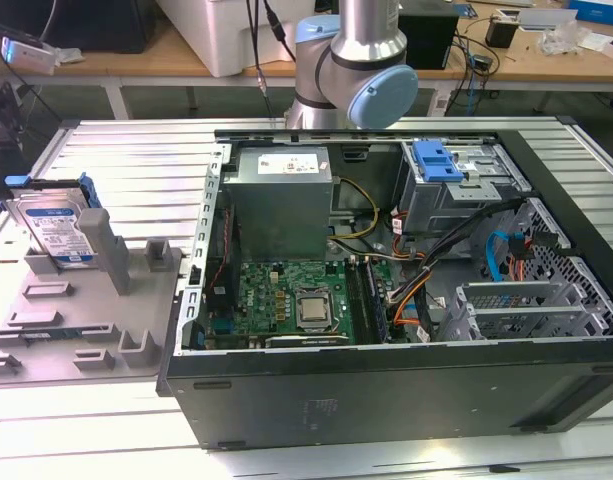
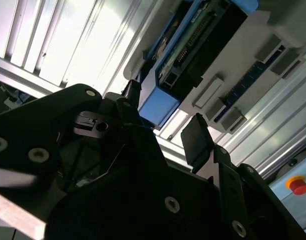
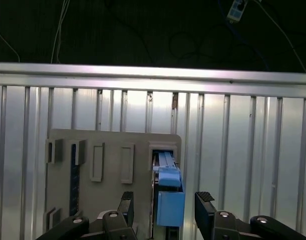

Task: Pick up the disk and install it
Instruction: 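Pick up the disk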

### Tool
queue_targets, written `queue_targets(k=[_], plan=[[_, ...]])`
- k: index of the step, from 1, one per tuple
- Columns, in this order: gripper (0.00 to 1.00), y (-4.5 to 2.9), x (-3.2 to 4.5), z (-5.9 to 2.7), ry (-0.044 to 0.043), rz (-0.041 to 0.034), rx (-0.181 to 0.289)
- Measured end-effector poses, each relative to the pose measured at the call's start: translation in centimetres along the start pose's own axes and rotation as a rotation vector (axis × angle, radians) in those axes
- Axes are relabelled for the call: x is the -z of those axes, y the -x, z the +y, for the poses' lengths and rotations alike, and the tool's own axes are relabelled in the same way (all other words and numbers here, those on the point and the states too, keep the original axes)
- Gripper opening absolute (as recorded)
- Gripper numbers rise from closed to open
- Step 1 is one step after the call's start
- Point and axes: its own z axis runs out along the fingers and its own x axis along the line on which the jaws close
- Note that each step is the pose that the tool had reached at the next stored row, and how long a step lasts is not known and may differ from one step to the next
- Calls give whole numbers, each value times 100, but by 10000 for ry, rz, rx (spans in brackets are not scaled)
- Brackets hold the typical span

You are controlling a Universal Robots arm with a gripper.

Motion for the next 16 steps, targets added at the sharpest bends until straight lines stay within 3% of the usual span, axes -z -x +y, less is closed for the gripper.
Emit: queue_targets(k=[16], plan=[[60, 3, -54, -1, -2, -2, 35]])
